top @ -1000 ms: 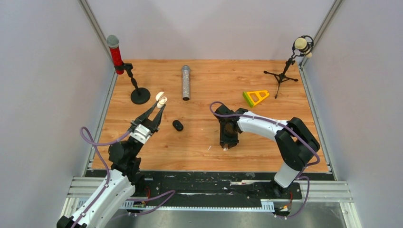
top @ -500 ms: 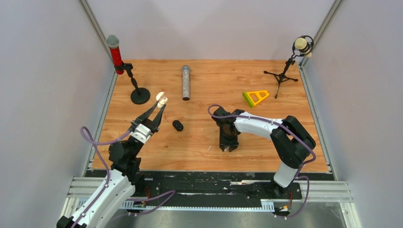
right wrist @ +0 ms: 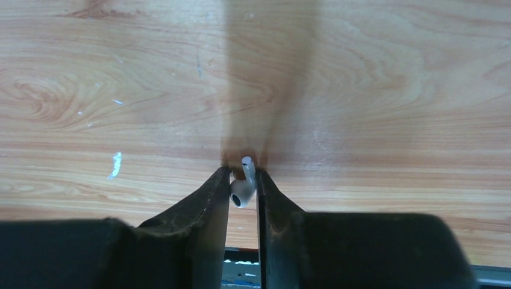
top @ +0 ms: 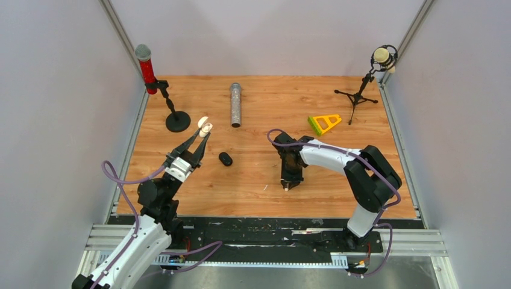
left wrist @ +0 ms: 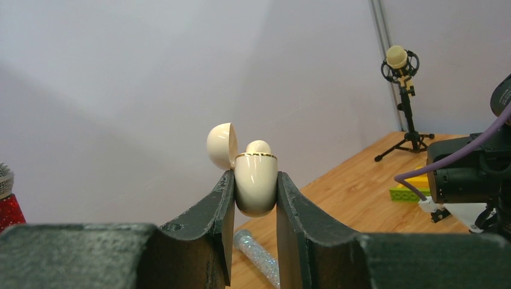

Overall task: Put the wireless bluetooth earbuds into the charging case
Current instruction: Pick up the earbud from the center of the board.

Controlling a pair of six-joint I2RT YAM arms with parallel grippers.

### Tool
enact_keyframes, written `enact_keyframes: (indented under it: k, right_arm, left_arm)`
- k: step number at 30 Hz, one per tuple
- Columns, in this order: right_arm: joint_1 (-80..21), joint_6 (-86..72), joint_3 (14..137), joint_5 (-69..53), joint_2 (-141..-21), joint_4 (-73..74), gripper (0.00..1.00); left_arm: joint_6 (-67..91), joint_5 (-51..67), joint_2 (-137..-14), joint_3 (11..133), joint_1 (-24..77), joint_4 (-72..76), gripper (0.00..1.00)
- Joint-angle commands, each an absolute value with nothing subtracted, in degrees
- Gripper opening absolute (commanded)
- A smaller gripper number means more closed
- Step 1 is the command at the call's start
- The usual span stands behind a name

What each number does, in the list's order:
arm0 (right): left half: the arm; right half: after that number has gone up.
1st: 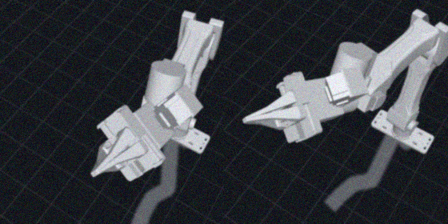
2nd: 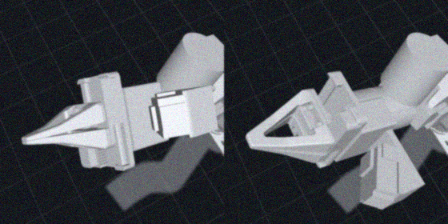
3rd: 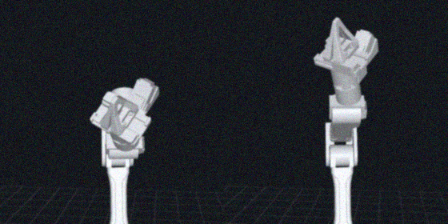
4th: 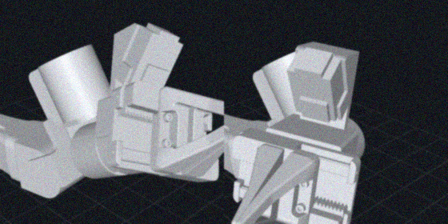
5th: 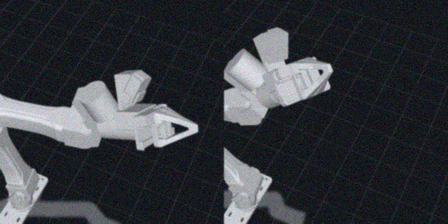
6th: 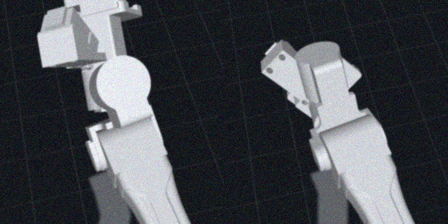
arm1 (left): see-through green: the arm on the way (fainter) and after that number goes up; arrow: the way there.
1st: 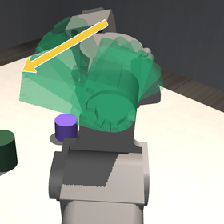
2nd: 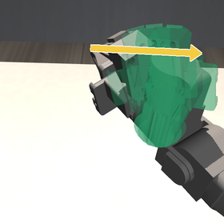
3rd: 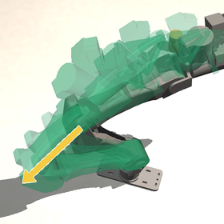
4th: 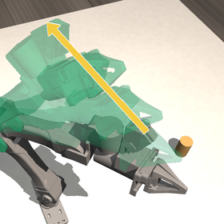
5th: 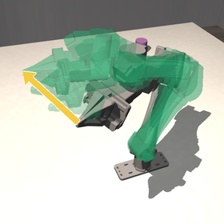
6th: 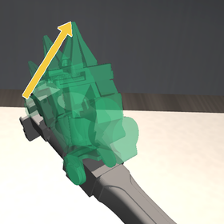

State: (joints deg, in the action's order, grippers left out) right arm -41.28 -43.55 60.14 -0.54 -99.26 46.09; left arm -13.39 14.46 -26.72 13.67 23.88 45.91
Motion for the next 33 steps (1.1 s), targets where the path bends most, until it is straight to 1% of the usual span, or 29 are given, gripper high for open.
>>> enact_keyframes:
  k: [1, 2, 5, 7, 11, 13, 18, 26, 28, 33]
  right_arm:
    - [-41.0, -41.6, 60.0, -4.7, -98.2, 41.2, 0.16]
    - [-41.0, -40.8, 59.8, -6.7, -97.6, 39.9, 0.14]
    - [-40.9, -38.6, 59.5, -13.6, -96.0, 35.3, 0.11]
    - [-40.9, -36.8, 58.4, -19.5, -94.4, 30.6, 0.11]
    - [-40.6, -34.9, 54.9, -38.6, -92.5, 16.1, 0.14]
    - [-40.6, -33.8, 54.6, -42.8, -94.4, 13.6, 0.15]
    - [-38.7, -34.1, 53.1, -47.5, -100.9, 9.6, 0.16]
    - [-35.1, -38.5, 49.5, -51.0, -106.7, 5.4, 0.18]
    - [-34.2, -40.0, 48.4, -50.5, -107.3, 5.5, 0.22]
    - [-31.4, -42.6, 45.2, -46.4, -105.5, 6.6, 0.26]
  left_arm:
    - [-14.5, 14.4, -26.5, 16.0, 24.0, 47.5, 0.00]
    - [-14.4, 14.4, -26.5, 16.0, 24.0, 47.4, 0.00]
    - [-14.5, 14.4, -26.5, 16.1, 24.0, 47.2, 0.00]
    - [-14.5, 14.4, -26.5, 16.1, 24.0, 47.1, 0.00]
    - [-14.5, 14.5, -26.6, 16.1, 24.0, 47.0, 0.00]
    - [-14.3, 14.6, -26.7, 16.1, 24.0, 47.0, 0.00]
    - [-14.4, 14.2, -26.3, 16.2, 24.0, 46.4, 0.00]
    - [-14.7, 14.0, -26.1, 16.1, 24.0, 45.9, 0.00]
    - [-14.7, 13.9, -26.2, 16.1, 24.0, 45.9, 0.00]
    - [-15.1, 13.7, -26.6, 15.8, 24.0, 46.2, 0.00]
